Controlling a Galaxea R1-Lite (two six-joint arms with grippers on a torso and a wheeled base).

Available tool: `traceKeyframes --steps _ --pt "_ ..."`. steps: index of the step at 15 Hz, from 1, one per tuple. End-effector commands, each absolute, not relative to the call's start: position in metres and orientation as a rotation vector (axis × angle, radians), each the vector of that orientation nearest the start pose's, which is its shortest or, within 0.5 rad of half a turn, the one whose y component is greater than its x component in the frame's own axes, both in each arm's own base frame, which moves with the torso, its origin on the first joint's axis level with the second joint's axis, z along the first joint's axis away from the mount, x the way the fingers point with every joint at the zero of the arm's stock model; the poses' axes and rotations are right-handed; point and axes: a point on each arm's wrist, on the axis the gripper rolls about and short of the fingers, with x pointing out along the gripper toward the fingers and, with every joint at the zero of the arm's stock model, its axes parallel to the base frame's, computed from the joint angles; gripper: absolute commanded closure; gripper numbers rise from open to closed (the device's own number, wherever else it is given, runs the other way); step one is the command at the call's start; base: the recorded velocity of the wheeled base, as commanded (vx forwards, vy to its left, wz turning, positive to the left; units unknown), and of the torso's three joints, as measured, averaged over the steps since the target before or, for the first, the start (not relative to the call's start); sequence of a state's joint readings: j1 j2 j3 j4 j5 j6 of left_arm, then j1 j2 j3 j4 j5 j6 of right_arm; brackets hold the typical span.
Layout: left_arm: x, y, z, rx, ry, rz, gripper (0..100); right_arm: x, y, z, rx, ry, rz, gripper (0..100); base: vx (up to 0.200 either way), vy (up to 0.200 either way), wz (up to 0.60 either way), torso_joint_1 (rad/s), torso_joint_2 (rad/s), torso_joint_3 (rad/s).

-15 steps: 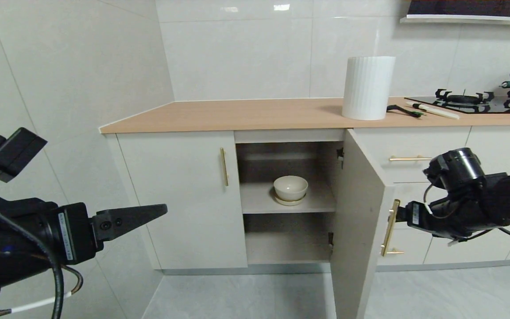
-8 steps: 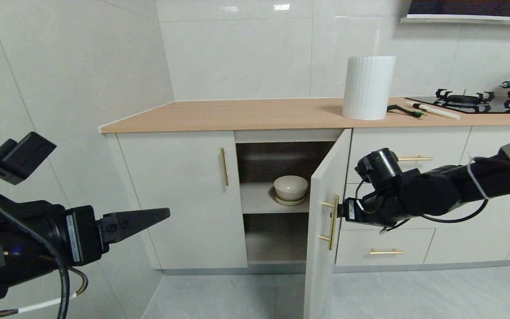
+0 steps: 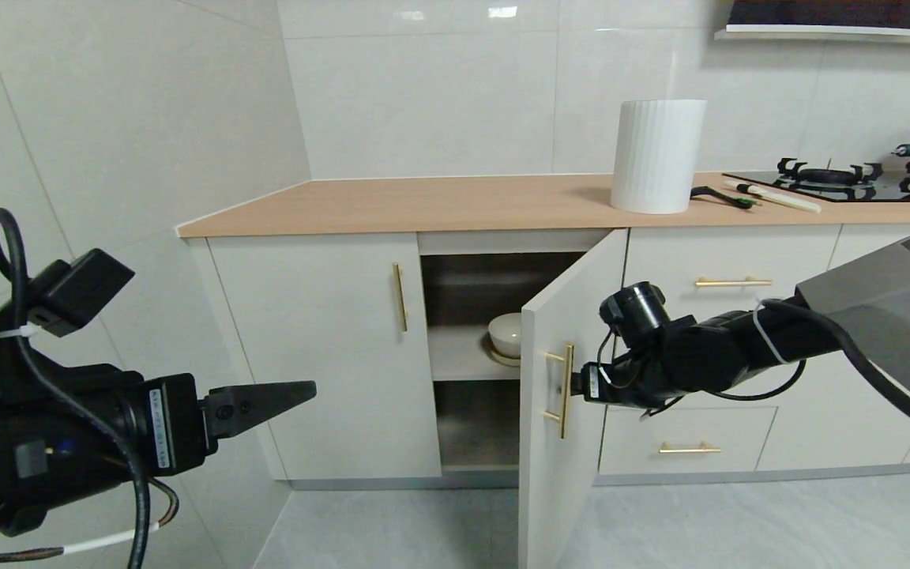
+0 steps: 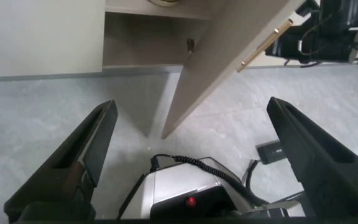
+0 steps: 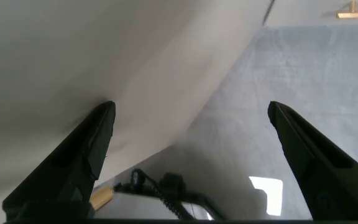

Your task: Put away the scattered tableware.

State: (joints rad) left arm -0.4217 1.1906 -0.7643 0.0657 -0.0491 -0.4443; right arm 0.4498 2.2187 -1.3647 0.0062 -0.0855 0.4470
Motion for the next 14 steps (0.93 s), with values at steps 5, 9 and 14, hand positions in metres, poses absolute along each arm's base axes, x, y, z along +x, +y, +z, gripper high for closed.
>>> traceKeyframes --steps 5,9,14 --pt "0.155 -0.071 0.223 -0.332 0.599 -0.342 0 0.381 0.187 0.072 0.190 0.877 0.161 0 0.000 0.000 0.00 0.000 0.00 0.000" --pt "0.156 -0.071 0.219 -0.323 0.635 -0.336 0 0.381 0.195 0.067 0.207 0.869 0.168 0 0.100 0.000 0.00 -0.001 0.00 0.001" --pt "0.156 -0.072 0.220 -0.324 0.632 -0.338 0 0.387 0.201 0.061 0.286 0.825 0.162 0 0.200 0.000 0.00 0.003 0.00 0.001"
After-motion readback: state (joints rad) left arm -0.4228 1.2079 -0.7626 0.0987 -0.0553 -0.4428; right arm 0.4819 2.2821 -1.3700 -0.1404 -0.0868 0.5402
